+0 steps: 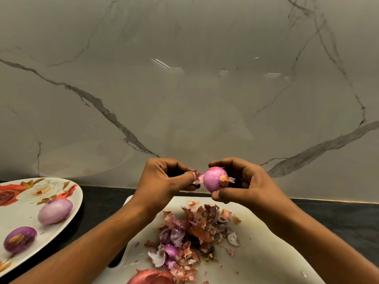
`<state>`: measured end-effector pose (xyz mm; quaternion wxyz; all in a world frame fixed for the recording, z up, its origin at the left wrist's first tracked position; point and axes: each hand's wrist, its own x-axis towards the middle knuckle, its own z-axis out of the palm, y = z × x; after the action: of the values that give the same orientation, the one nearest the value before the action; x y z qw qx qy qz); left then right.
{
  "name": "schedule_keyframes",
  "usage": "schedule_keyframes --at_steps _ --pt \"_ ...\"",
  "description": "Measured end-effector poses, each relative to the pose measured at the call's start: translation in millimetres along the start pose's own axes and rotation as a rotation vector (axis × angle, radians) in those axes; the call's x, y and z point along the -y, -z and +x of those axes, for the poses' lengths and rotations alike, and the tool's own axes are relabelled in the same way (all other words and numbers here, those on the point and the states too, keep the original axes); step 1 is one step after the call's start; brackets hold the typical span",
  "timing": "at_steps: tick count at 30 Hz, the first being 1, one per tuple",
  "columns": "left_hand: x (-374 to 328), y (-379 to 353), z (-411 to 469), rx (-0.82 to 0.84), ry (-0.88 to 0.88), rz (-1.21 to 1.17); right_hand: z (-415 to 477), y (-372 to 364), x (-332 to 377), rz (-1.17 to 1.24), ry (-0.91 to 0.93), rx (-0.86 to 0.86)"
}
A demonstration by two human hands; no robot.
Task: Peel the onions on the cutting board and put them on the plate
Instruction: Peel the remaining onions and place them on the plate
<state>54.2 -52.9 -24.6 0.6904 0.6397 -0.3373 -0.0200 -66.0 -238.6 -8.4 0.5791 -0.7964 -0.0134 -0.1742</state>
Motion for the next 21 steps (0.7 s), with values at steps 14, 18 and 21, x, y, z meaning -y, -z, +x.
schedule_keyframes --at_steps 14,18,21 --pt "2.3 5.0 5.4 -0.126 -0.016 0.037 0.5 2.3 4.9 0.28 -0.105 0.102" --pt "2.0 7.9 6.6 -0.122 -0.011 0.041 0.3 3.5 7.0 0.236 -0.054 0.061" --pt "1.9 6.1 2.4 0.007 0.0 0.062 -0.6 0.0 3.2 0.014 -0.013 0.018"
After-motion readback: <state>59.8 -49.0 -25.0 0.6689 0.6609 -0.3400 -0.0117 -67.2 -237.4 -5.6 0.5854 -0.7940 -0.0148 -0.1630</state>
